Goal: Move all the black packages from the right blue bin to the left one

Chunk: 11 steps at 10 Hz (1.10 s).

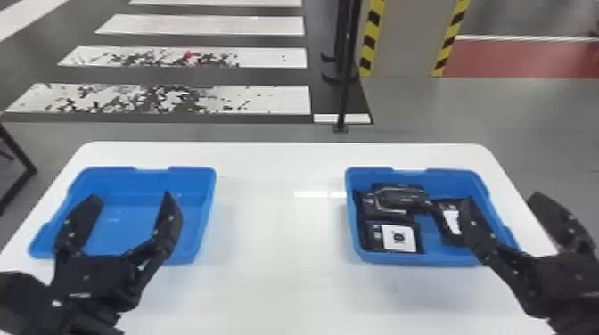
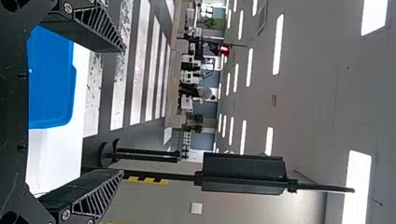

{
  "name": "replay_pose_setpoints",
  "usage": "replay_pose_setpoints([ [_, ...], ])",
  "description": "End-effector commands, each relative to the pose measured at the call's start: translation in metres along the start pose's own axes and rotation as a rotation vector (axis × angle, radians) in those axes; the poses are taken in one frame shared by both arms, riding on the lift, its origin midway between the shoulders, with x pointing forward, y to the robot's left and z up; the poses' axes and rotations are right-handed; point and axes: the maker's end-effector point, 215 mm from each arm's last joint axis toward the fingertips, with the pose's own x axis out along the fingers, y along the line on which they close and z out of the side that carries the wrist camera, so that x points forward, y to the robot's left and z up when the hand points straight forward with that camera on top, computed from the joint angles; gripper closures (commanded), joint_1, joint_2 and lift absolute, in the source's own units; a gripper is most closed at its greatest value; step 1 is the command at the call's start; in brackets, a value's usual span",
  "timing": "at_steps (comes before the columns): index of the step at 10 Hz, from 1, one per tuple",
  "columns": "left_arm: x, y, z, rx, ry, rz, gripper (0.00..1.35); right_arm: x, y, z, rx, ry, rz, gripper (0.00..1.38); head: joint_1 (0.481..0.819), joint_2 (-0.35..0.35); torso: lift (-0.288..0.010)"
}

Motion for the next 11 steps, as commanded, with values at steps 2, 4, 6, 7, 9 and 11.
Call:
replay_pose_setpoints([
  [2,0.000,-0.001,0.000,-0.002,-0.002,-0.001,0.11,0.001,0.000,0.000,0.007,-0.001,0.000,0.15,0.695,-0.014,-0.140],
  [4,0.000,-0.001,0.001,-0.001,-0.007,-0.002,0.11,0.000,0.000,-0.002,0.008,0.002,0.001,0.15,0.695,-0.015,-0.140],
  [6,0.000,-0.001,0.002,0.001,-0.010,-0.002,0.11,0.000,0.000,-0.001,0.007,-0.001,0.001,0.15,0.695,-0.016,-0.140],
  [7,0.000,-0.002,0.002,-0.002,-0.012,-0.003,0.11,0.000,0.000,-0.001,0.009,-0.001,0.001,0.15,0.695,-0.016,-0.140],
  [9,-0.001,-0.001,0.005,-0.006,-0.022,-0.003,0.11,0.010,-0.001,-0.010,0.037,0.034,0.002,0.15,0.695,-0.016,-0.140],
  [11,0.001,-0.006,0.005,-0.011,-0.023,-0.012,0.11,0.031,0.001,-0.030,0.047,0.122,0.028,0.15,0.695,-0.016,-0.140],
])
